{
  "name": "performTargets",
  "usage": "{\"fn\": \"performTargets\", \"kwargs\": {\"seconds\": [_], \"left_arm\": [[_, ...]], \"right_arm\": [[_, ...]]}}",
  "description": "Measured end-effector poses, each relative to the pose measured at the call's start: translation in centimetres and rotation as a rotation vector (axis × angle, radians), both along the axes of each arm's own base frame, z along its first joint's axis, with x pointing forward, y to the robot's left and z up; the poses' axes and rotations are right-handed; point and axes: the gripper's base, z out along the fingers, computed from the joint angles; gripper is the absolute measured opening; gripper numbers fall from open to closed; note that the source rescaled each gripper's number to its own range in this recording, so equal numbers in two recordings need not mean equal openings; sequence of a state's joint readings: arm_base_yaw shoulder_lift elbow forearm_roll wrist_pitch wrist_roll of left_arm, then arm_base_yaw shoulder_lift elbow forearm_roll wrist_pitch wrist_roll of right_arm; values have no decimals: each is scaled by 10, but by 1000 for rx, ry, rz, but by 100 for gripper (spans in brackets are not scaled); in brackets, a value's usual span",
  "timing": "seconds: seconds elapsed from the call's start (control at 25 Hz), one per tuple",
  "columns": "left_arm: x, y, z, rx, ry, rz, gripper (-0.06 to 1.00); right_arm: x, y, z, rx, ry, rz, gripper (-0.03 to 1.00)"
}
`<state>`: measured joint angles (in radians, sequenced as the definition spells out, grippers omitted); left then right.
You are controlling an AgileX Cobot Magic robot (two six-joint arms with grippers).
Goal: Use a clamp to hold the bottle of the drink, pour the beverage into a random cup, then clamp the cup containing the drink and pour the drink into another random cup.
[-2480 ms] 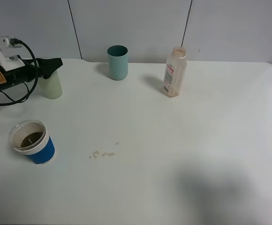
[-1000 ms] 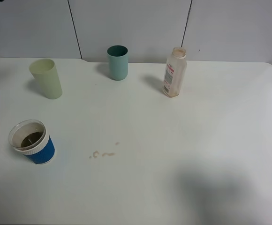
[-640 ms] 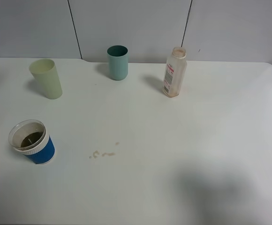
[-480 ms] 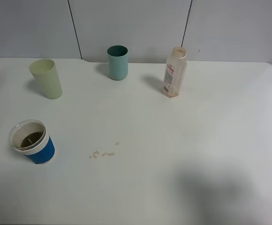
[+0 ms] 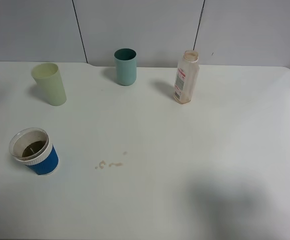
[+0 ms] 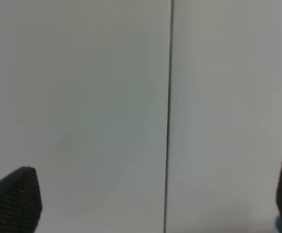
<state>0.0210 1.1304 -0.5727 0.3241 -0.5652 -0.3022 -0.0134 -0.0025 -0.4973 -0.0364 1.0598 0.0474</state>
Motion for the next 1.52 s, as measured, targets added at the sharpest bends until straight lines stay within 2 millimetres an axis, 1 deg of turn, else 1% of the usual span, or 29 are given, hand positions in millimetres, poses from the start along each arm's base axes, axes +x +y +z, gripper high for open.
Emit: {"fn": "performTargets", "kwargs": {"seconds": [0.2,0.24,0.28,0.36,0.52,0.68,0.92,1.28,1.52], "left_arm": [[-23,-5,9,-5,55,16,93],[-23,-5,9,-5,55,16,93],[-34,-5,14,-14,75,27,93],[-48,-4,21,-18,85,41,93],[-79,1,30,-8,118,88,93],[-111,7,35,-8,148,133,93],[-148,13,33,-10,202,177,93],[-188,16,20,2,310,190,93],[-223,21,15,2,426,224,93]], "right_arm": [[0,0,0,0,0,0,100],[0,0,0,0,0,0,100],[0,0,0,0,0,0,100],[0,0,0,0,0,0,100],[0,0,0,0,0,0,100],[0,0,0,0,0,0,100],[0,0,0,0,0,0,100],[0,0,0,0,0,0,100],[0,0,0,0,0,0,100]]}}
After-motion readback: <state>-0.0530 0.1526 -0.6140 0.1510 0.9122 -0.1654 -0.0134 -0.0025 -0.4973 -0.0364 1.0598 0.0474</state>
